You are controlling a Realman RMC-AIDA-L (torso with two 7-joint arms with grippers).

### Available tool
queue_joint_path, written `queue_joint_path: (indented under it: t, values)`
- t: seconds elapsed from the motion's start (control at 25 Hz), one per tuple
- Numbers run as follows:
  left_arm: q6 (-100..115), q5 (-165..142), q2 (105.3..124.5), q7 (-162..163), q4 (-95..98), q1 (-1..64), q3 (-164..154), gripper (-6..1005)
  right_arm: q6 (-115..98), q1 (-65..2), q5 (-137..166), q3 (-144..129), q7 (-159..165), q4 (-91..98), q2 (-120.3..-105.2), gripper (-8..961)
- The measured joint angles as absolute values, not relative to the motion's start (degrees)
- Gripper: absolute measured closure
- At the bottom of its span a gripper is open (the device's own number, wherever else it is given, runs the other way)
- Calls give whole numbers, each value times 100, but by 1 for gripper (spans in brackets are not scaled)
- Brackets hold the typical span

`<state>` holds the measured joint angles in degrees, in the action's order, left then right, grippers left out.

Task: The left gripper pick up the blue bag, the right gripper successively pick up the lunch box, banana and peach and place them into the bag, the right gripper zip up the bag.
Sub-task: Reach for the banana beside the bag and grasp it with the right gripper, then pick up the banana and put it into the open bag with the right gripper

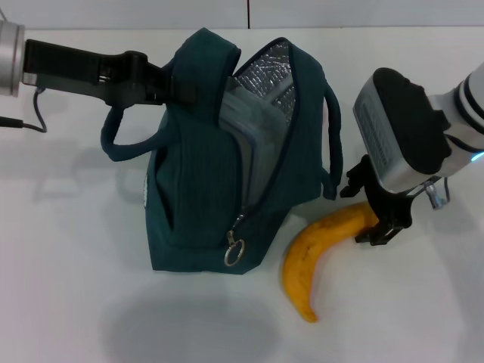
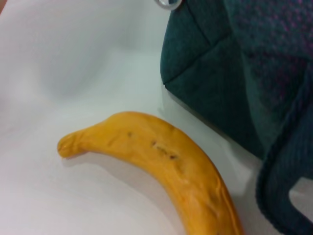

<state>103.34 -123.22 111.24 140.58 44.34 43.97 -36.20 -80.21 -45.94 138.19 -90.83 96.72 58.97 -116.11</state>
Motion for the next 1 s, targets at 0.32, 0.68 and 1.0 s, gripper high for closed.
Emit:
queue_joint_path:
  t: [0.32, 0.68, 1.0]
  values:
    - [10345, -12322, 11127, 14034, 4436, 4414, -3621, 961, -7803, -4646, 13752, -9277, 9684, 5720, -11619, 229]
    - [10345, -12322, 11127, 14029, 4439, 4407, -3622, 961, -7889, -4645, 13604, -9334, 9773, 5761, -11616, 371]
    - [10351, -12322, 11127, 14032, 4452, 4377, -3621, 961, -8444, -4591, 13438, -9175, 9763, 5989, -11575, 519]
